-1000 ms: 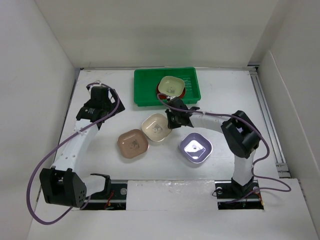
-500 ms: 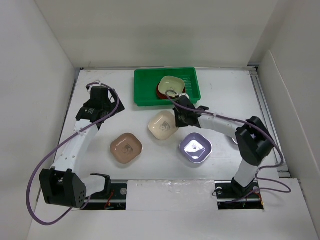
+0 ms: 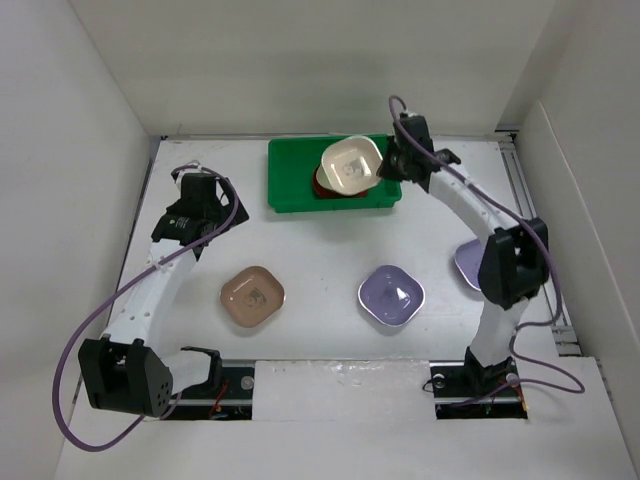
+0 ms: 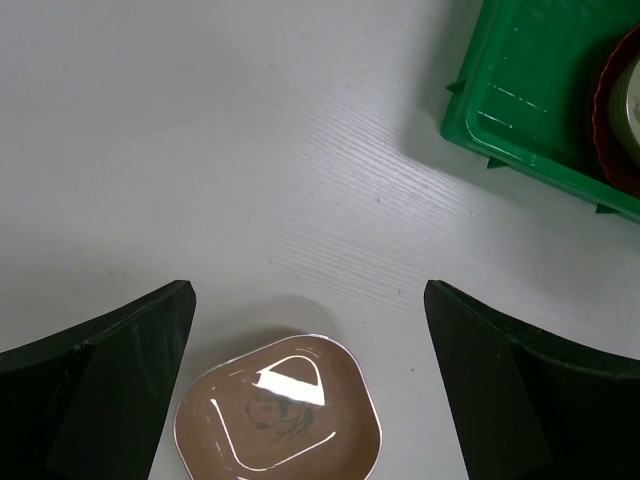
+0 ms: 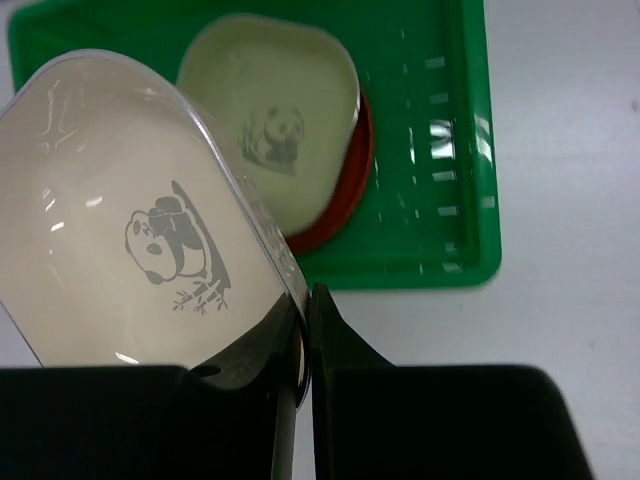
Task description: Place the plates into the plastic bin on the countertop
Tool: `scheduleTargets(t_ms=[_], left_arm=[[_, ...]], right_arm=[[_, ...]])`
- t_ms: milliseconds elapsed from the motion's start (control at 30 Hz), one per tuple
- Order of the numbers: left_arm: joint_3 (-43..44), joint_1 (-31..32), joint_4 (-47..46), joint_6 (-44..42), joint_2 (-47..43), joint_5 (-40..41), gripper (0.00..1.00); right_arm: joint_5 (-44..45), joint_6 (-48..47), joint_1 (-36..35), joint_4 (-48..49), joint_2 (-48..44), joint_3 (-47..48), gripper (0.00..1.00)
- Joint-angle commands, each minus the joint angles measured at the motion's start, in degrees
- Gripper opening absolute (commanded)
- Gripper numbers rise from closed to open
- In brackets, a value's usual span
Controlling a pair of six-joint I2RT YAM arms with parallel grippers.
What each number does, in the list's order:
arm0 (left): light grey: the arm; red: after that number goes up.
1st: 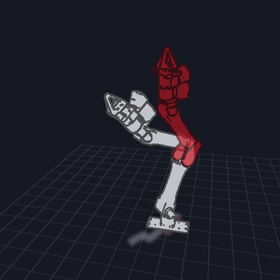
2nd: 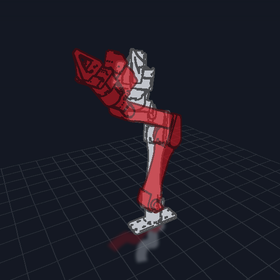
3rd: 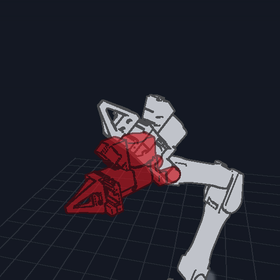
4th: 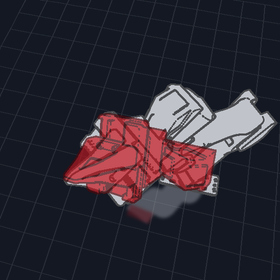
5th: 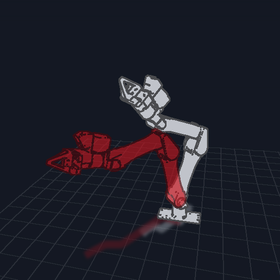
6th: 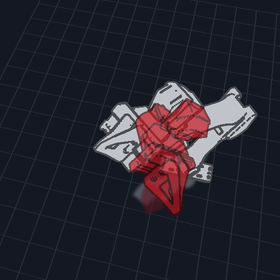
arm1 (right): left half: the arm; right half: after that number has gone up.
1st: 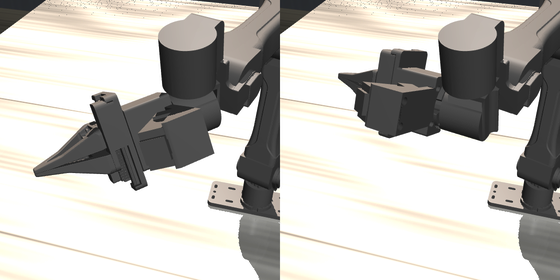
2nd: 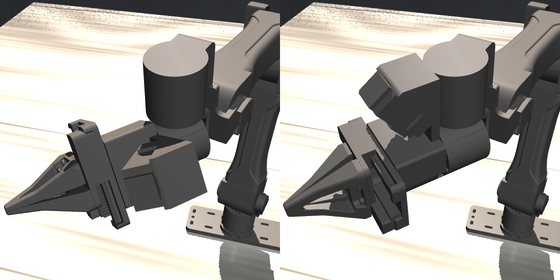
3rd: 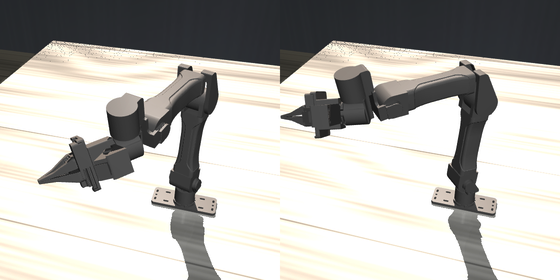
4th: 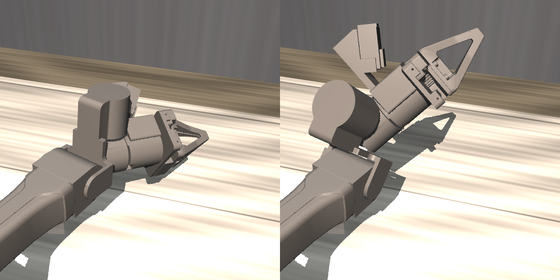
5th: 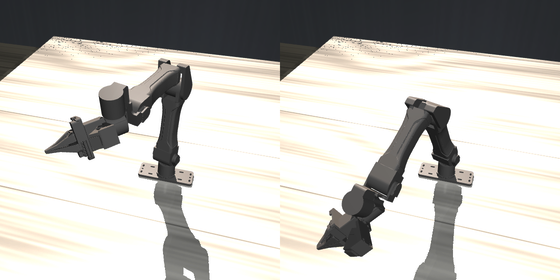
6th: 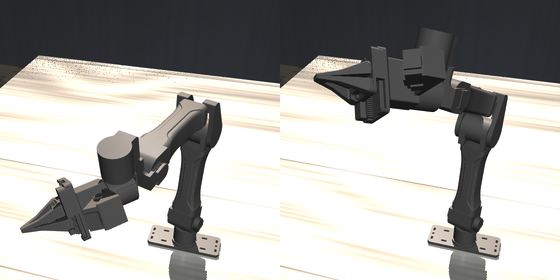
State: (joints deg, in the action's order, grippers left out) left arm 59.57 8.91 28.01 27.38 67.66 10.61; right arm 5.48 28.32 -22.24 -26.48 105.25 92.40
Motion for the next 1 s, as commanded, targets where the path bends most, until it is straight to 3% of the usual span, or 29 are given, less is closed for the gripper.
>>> scheduleTargets(t_ms=[0, 167, 233, 433, 700, 733, 767, 833, 867, 933, 967], left_arm=[[-0.86, -0.03, -1.12, -0.83, -1.56, 0.2, 1.0], [-0.86, -0.03, -1.12, -0.83, -1.56, 0.2, 1.0], [-0.86, -0.03, -1.12, -0.83, -1.56, 0.2, 1.0], [-1.38, -0.03, -1.12, -0.83, -1.56, -0.32, 1.0], [-1.39, -0.03, -1.64, -1.36, -1.56, -0.33, 1.0], [-1.39, -0.03, -1.64, -1.36, -1.56, -0.33, 1.0], [-1.39, -0.03, -1.64, -1.36, -1.56, -0.33, 1.0], [-1.39, -0.03, -1.64, -1.36, -1.56, -0.33, 1.0], [-1.39, -0.03, -1.64, -1.36, -1.56, -0.33, 1.0], [-1.39, -0.03, -1.64, -1.36, -1.04, -0.33, 1.0], [-1.39, -0.03, -1.64, -1.36, -1.04, -0.33, 1.0]], right_arm=[[-5.82, -3.06, 3.16, -0.31, 9.07, 14.25, 0.0], [-12.59, -14.59, 5.19, -14.88, 25.94, 45.6, 0.0], [-12.69, -18.1, 5.8, -16.84, 30.79, 50.14, 0.0], [-13.2, -22.16, 7.03, -8.25, 29.13, 42.61, 0.0], [-11.99, -25.77, 5.36, -8.76, 31.42, 46.47, 0.02], [-11.37, -25.77, 5.36, -8.76, 31.42, 46.47, 0.09], [-11.36, -25.77, 4.84, -8.76, 31.42, 46.47, 0.33], [-12.07, -25.77, 4.84, -8.16, 31.42, 45.94, 0.48], [-12.07, -25.77, 4.84, -8.15, 30.81, 45.94, 0.66], [-12.59, -25.77, 4.31, -6.75, 28.71, 44.54, 0.78], [-10.94, -25.16, 3.61, -6.13, 27.56, 43.75, 0.91]])
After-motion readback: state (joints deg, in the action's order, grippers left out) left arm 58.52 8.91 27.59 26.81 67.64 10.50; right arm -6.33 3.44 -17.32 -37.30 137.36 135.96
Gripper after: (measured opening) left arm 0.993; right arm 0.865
